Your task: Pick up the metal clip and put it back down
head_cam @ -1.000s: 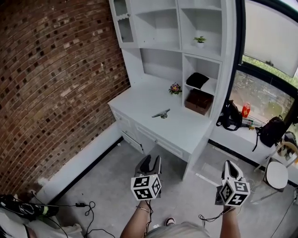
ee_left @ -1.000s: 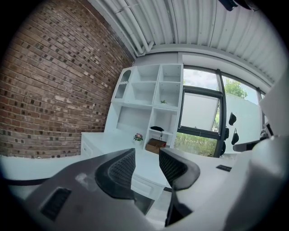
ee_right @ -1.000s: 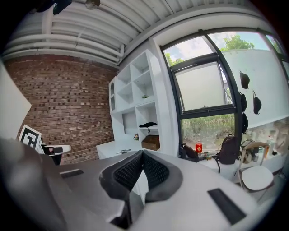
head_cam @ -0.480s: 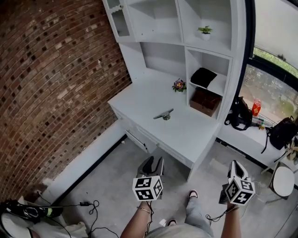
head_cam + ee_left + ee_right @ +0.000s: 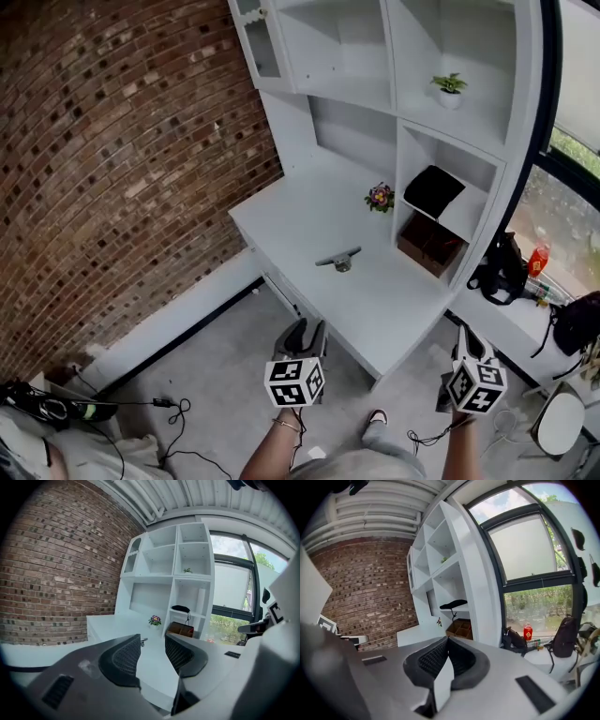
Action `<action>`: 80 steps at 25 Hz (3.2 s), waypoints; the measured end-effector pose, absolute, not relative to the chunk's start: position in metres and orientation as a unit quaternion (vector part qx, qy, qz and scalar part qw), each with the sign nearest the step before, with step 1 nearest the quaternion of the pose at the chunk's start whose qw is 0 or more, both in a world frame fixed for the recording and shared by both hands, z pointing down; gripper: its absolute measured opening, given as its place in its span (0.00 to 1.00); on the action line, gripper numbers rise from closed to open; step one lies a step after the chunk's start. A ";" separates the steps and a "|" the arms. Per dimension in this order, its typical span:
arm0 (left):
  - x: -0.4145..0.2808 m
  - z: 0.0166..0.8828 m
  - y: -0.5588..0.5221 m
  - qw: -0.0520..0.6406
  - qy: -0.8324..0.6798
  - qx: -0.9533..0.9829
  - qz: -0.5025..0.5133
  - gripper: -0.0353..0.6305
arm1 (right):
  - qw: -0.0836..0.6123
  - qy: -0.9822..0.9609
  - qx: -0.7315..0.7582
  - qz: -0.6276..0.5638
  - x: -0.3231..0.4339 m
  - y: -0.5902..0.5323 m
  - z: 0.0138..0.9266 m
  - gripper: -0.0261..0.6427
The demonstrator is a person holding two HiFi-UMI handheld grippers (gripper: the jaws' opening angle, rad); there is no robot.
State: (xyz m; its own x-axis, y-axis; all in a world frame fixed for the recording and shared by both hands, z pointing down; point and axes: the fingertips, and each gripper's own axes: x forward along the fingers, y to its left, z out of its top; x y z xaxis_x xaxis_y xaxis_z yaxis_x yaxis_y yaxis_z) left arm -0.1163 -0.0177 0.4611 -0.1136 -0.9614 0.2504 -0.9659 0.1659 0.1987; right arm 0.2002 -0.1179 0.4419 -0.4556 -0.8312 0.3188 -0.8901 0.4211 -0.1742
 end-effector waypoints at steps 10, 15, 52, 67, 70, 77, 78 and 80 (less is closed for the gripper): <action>-0.139 0.461 -0.074 0.165 -0.781 0.602 0.007 0.30 | 0.109 -0.868 0.458 0.160 0.166 -0.208 0.445 0.04; -0.150 0.467 -0.097 0.166 -0.793 0.586 0.016 0.30 | 0.119 -0.878 0.435 0.161 0.145 -0.239 0.451 0.04; -0.180 0.604 -0.247 0.162 -0.559 0.746 0.324 0.30 | 0.187 -0.826 0.491 0.203 0.113 -0.282 0.511 0.04; -0.179 0.673 -0.303 0.020 -0.410 0.732 0.544 0.26 | 0.222 -0.783 0.529 0.243 0.148 -0.267 0.547 0.04; -0.178 0.677 -0.307 0.028 -0.404 0.733 0.546 0.24 | 0.226 -0.772 0.539 0.249 0.159 -0.264 0.552 0.04; -0.182 0.680 -0.309 0.037 -0.410 0.731 0.544 0.18 | 0.223 -0.758 0.556 0.258 0.176 -0.262 0.555 0.04; -0.181 0.680 -0.309 0.036 -0.409 0.731 0.546 0.18 | 0.223 -0.757 0.558 0.259 0.176 -0.261 0.555 0.04; -0.181 0.679 -0.308 0.033 -0.406 0.730 0.548 0.17 | 0.221 -0.758 0.557 0.258 0.174 -0.260 0.554 0.04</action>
